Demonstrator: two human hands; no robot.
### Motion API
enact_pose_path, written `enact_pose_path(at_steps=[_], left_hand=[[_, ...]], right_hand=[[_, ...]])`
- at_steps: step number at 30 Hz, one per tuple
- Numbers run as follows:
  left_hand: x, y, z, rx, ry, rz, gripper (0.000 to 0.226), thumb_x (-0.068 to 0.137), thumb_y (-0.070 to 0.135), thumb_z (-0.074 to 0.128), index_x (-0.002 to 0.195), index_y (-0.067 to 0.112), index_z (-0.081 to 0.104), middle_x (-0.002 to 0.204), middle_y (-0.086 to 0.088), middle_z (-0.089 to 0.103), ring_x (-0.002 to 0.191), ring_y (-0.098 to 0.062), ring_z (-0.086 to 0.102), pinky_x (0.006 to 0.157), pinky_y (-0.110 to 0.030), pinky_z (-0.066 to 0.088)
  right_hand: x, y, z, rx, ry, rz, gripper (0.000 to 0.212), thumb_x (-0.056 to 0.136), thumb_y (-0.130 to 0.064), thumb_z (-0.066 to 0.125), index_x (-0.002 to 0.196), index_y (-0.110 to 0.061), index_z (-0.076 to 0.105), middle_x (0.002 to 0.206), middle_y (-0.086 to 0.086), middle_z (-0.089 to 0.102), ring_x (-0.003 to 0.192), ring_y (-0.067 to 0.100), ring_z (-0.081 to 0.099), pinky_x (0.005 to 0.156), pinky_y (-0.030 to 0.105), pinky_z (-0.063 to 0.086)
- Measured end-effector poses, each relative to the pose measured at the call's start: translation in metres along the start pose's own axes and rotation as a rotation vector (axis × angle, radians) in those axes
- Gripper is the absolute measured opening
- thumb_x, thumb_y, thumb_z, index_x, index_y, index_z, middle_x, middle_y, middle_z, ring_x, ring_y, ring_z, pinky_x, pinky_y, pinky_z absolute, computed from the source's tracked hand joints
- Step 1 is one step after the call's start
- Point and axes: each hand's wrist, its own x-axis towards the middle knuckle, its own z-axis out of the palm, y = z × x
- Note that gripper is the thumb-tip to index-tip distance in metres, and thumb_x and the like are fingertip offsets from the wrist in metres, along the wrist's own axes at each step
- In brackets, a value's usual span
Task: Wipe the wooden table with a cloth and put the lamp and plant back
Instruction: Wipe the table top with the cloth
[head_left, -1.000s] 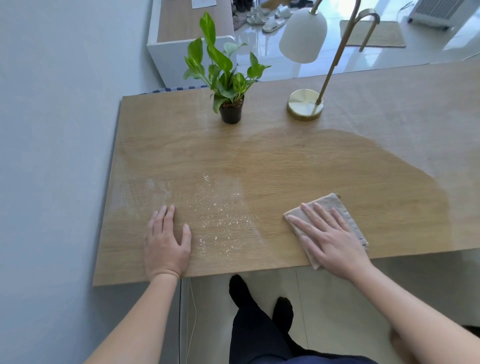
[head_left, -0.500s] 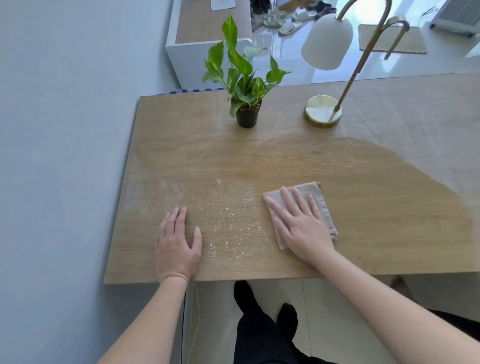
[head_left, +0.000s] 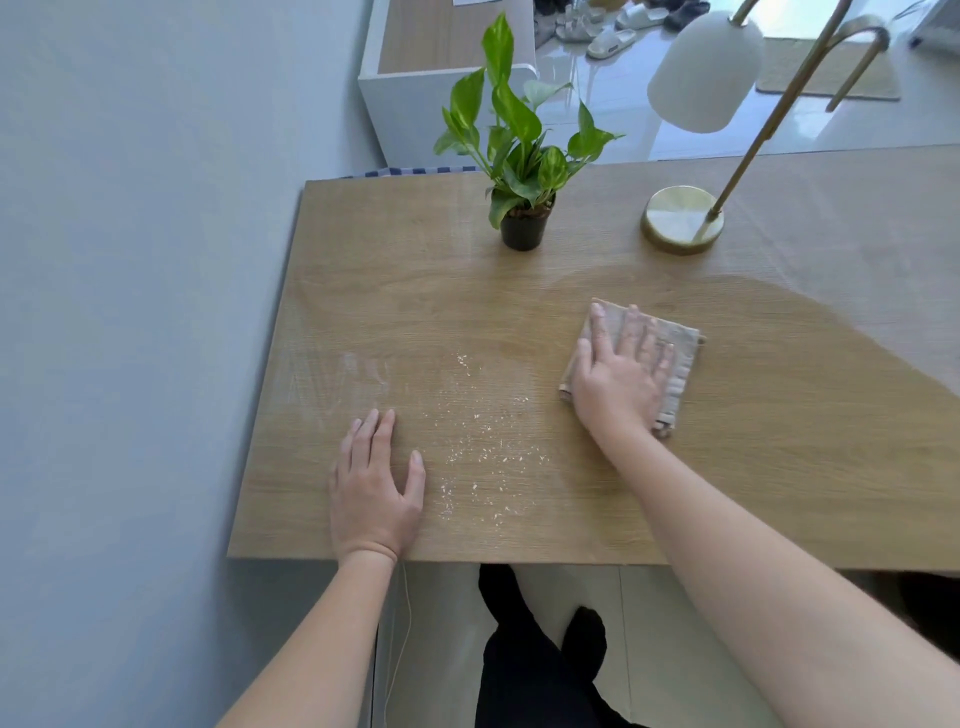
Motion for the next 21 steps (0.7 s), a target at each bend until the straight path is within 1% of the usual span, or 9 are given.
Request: enact_pose_path(at_steps=[1, 3, 6, 9, 12, 14, 16, 19, 21], left_hand=[[0.0, 0.0, 0.0, -0.003, 0.003, 0.0, 0.066, 0.103, 0.054, 0.041, 0.163, 0.026, 0.043, 0.169, 0.004, 0.041, 0.161, -0.021, 0.029, 0.129, -0.049, 0.03], [0.0, 0.0, 0.0, -0.003, 0.0, -0.001, 0.066, 0.103, 0.054, 0.042, 0.162, 0.026, 0.043, 0.169, 0.004, 0.041, 0.161, -0.021, 0.029, 0.129, -0.049, 0.03], [-0.001, 0.001, 0.0, 0.002, -0.002, -0.004, 0.066, 0.103, 0.054, 0.042, 0.162, 0.026, 0.043, 0.17, 0.004, 0.041, 0.161, -0.02, 0.028, 0.129, -0.049, 0.029], [0.0, 0.001, -0.001, 0.009, -0.005, -0.003, 0.067, 0.103, 0.055, 0.041, 0.163, 0.026, 0.042, 0.17, 0.004, 0.04, 0.161, -0.02, 0.027, 0.13, -0.048, 0.028], [0.001, 0.002, -0.002, 0.006, -0.002, -0.006, 0.067, 0.103, 0.055, 0.041, 0.163, 0.027, 0.042, 0.17, 0.005, 0.039, 0.161, -0.02, 0.027, 0.13, -0.048, 0.028], [0.001, 0.002, -0.001, 0.001, -0.001, -0.004, 0.066, 0.103, 0.055, 0.041, 0.163, 0.026, 0.042, 0.17, 0.004, 0.039, 0.161, -0.021, 0.027, 0.13, -0.048, 0.028], [0.0, 0.002, -0.001, 0.001, 0.0, -0.005, 0.066, 0.103, 0.054, 0.042, 0.163, 0.026, 0.042, 0.17, 0.004, 0.039, 0.161, -0.021, 0.027, 0.13, -0.048, 0.028], [0.0, 0.0, 0.001, -0.005, 0.002, -0.009, 0.066, 0.103, 0.054, 0.042, 0.163, 0.027, 0.042, 0.17, 0.005, 0.039, 0.161, -0.021, 0.028, 0.13, -0.05, 0.028], [-0.001, -0.001, 0.001, -0.008, 0.001, -0.007, 0.066, 0.103, 0.054, 0.042, 0.163, 0.027, 0.041, 0.17, 0.005, 0.039, 0.161, -0.022, 0.028, 0.129, -0.051, 0.029]], right_hand=[[-0.007, -0.012, 0.005, 0.003, -0.01, -0.048, 0.06, 0.107, -0.061, 0.0, 0.164, -0.049, -0.015, 0.174, 0.0, -0.022, 0.163, 0.026, -0.018, 0.131, 0.055, -0.008], [-0.025, -0.027, 0.015, 0.005, -0.036, -0.202, 0.058, 0.108, -0.062, 0.001, 0.163, -0.052, -0.014, 0.174, -0.002, -0.022, 0.162, 0.025, -0.02, 0.131, 0.053, -0.011], [-0.057, -0.02, 0.021, -0.002, -0.119, -0.422, 0.055, 0.109, -0.064, 0.002, 0.162, -0.056, -0.013, 0.175, -0.006, -0.019, 0.163, 0.024, -0.018, 0.131, 0.05, -0.012], [-0.092, 0.018, 0.02, -0.069, -0.186, -0.631, 0.053, 0.111, -0.062, 0.004, 0.162, -0.058, -0.012, 0.176, -0.01, -0.016, 0.162, 0.02, -0.021, 0.132, 0.049, -0.012], [-0.108, 0.077, 0.006, -0.133, -0.208, -0.747, 0.053, 0.112, -0.062, 0.009, 0.161, -0.06, -0.009, 0.176, -0.014, -0.01, 0.162, 0.013, -0.019, 0.133, 0.048, -0.006], [-0.096, 0.107, -0.009, -0.161, -0.212, -0.738, 0.053, 0.111, -0.063, 0.01, 0.161, -0.062, -0.008, 0.176, -0.016, -0.009, 0.162, 0.01, -0.018, 0.133, 0.048, -0.005], [-0.073, 0.115, -0.02, -0.163, -0.168, -0.639, 0.053, 0.11, -0.063, 0.009, 0.161, -0.063, -0.006, 0.177, -0.017, -0.006, 0.162, 0.008, -0.016, 0.133, 0.046, -0.004], [-0.046, 0.082, -0.014, -0.109, -0.079, -0.394, 0.054, 0.109, -0.062, 0.009, 0.161, -0.062, -0.004, 0.178, -0.014, -0.005, 0.163, 0.011, -0.014, 0.133, 0.045, -0.007], [-0.044, 0.045, 0.0, -0.04, -0.048, -0.203, 0.056, 0.108, -0.062, 0.005, 0.163, -0.057, -0.006, 0.178, -0.008, -0.011, 0.163, 0.017, -0.015, 0.132, 0.048, -0.009]])
